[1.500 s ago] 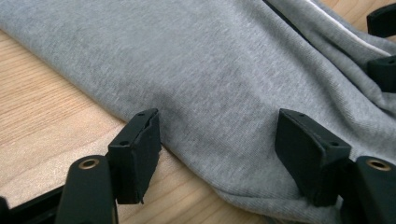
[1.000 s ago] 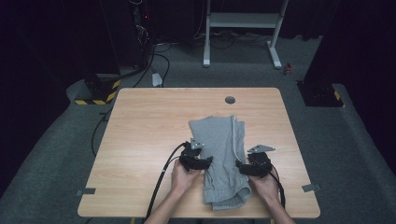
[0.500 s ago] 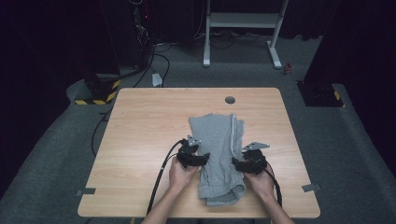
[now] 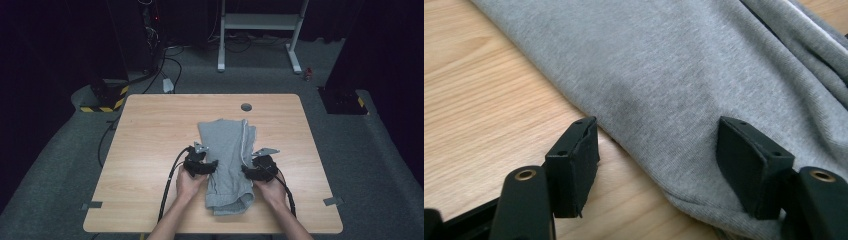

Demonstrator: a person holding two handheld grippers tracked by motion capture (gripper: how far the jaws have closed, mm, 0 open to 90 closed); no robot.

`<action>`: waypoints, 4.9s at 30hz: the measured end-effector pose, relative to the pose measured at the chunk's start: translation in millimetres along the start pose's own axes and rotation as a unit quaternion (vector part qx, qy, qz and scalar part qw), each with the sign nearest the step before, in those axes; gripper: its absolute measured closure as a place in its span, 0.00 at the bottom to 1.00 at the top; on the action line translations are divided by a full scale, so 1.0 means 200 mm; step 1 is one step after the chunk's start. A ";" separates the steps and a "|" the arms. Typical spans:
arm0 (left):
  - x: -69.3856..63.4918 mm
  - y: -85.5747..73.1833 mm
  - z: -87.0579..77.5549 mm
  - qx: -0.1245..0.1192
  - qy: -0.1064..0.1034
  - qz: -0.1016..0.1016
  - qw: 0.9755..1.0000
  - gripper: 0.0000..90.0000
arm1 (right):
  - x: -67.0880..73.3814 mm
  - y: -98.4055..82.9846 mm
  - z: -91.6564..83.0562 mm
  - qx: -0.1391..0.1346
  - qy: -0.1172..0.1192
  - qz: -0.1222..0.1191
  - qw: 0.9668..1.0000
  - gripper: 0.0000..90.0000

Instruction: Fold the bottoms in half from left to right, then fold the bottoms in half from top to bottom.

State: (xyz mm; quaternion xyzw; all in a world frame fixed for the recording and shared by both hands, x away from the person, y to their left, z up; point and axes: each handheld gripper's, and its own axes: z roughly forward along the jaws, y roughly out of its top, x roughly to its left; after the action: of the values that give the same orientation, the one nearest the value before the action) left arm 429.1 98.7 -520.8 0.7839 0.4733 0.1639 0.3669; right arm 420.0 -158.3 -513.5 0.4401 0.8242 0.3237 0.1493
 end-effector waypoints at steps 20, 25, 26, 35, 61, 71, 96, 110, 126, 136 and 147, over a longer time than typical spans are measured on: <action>0.15 0.03 0.01 0.002 0.014 -0.041 0.999 0.38 | 0.01 0.14 0.14 -0.002 0.001 0.006 1.000 0.39; 0.13 0.05 -0.11 -0.021 -0.010 -0.040 0.999 0.36 | -0.01 0.14 0.09 -0.008 0.011 0.021 1.000 0.37; 0.12 0.05 -0.14 -0.023 -0.013 -0.033 0.999 0.36 | -0.01 0.14 0.06 -0.014 0.014 0.022 1.000 0.37; -0.02 -0.04 -0.27 -0.002 -0.049 0.012 0.999 0.32 | 0.09 0.09 -0.09 -0.025 0.043 0.003 0.999 0.37; -0.09 -0.24 -0.38 -0.011 -0.046 0.023 0.999 0.35 | 0.17 -0.10 -0.20 -0.027 0.007 -0.044 0.999 0.38; -0.11 -0.29 -0.36 0.001 -0.035 0.042 0.998 0.35 | 0.21 -0.18 -0.15 0.001 0.011 -0.065 0.998 0.37; -0.05 -0.14 -0.18 0.011 0.023 0.051 0.998 0.42 | 0.09 0.04 -0.02 0.005 0.010 -0.046 0.999 0.91; 0.05 -0.05 -0.11 -0.003 0.011 -0.002 1.000 0.45 | 0.04 0.13 0.01 -0.008 0.005 -0.013 1.000 0.81; 0.05 -0.02 -0.09 -0.003 0.022 0.013 1.000 0.45 | 0.00 0.15 0.01 -0.011 -0.016 -0.004 1.000 0.71; 0.06 0.01 -0.04 0.017 0.029 0.013 0.999 0.47 | -0.01 0.24 0.12 0.011 -0.027 -0.008 1.000 0.93; 0.06 0.04 -0.06 -0.005 0.022 0.017 1.000 0.49 | -0.05 0.20 0.04 -0.010 -0.032 -0.005 0.999 0.76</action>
State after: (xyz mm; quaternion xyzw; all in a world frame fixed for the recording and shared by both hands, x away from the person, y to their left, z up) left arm 431.7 112.0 -508.0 0.7863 0.4666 0.1898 0.3578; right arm 456.2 -147.4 -493.1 0.4451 0.8178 0.3165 0.1816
